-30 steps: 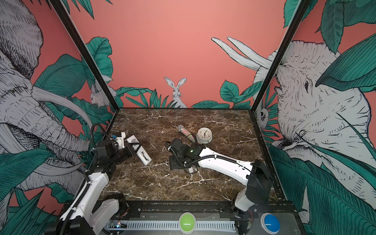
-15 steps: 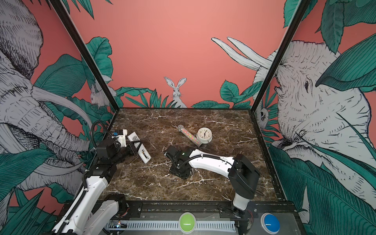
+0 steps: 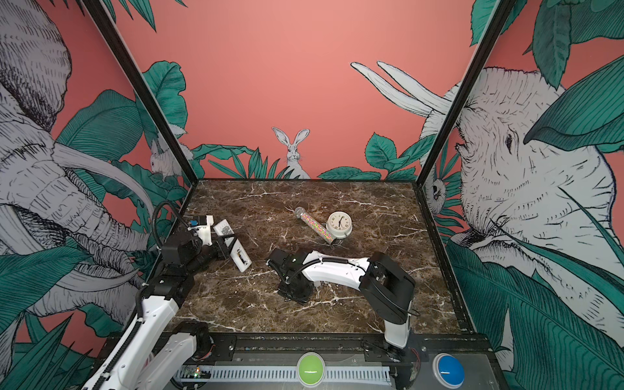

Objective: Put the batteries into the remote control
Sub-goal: 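Lower the right gripper over the AA battery on the table, then close the right gripper on the AA battery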

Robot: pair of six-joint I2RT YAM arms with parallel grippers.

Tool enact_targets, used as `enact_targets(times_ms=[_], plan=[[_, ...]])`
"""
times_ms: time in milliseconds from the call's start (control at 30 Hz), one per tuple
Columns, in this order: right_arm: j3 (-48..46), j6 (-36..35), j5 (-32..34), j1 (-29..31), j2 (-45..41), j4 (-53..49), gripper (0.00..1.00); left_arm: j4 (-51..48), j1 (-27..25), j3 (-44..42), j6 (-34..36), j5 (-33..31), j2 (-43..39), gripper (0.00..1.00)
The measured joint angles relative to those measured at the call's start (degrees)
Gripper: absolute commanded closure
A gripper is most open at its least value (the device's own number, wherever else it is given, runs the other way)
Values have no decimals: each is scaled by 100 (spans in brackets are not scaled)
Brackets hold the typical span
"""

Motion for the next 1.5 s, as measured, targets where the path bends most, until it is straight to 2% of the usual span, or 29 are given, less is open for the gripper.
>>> enact_targets(times_ms=[800,1133,1300,1500], plan=[[286,42,-70,-92,527,184,50,-164,-186,-103,146,-190,20,100],[136,28,-81,-197,586,319,53,-170,-214,-103,162,-192,46,100],[125,-13,-192,-275,616,304,59,-170,-216,-103,179,-205,74,100],[247,-192,-214,-332,717,136,76,-168,-216,-103,186,-234,111,100]])
